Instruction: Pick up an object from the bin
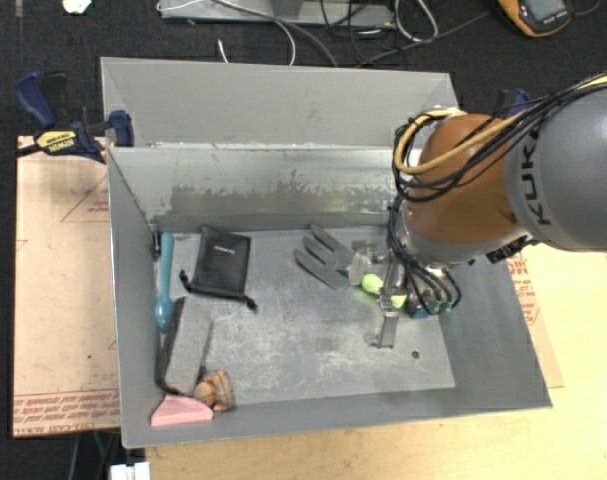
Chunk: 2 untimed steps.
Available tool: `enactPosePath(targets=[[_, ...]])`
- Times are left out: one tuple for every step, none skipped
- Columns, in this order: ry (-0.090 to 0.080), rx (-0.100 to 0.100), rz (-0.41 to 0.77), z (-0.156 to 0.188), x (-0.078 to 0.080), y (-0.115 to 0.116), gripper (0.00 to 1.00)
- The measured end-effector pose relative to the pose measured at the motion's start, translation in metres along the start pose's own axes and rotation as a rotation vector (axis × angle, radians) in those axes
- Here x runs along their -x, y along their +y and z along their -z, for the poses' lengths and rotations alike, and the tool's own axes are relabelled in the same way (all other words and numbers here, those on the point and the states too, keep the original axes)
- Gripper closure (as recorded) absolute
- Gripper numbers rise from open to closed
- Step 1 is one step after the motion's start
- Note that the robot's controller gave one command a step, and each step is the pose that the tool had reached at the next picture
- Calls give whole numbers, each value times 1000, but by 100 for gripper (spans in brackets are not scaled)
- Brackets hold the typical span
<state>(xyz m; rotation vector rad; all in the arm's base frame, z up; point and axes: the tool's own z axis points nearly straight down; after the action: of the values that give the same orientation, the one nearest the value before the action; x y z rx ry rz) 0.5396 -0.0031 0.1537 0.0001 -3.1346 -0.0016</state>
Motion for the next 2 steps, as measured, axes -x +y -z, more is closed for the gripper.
enactPosePath(targets=[[-8, 0, 0, 4, 2, 0, 0], [-15, 2, -106, -61, 53, -46, 0]])
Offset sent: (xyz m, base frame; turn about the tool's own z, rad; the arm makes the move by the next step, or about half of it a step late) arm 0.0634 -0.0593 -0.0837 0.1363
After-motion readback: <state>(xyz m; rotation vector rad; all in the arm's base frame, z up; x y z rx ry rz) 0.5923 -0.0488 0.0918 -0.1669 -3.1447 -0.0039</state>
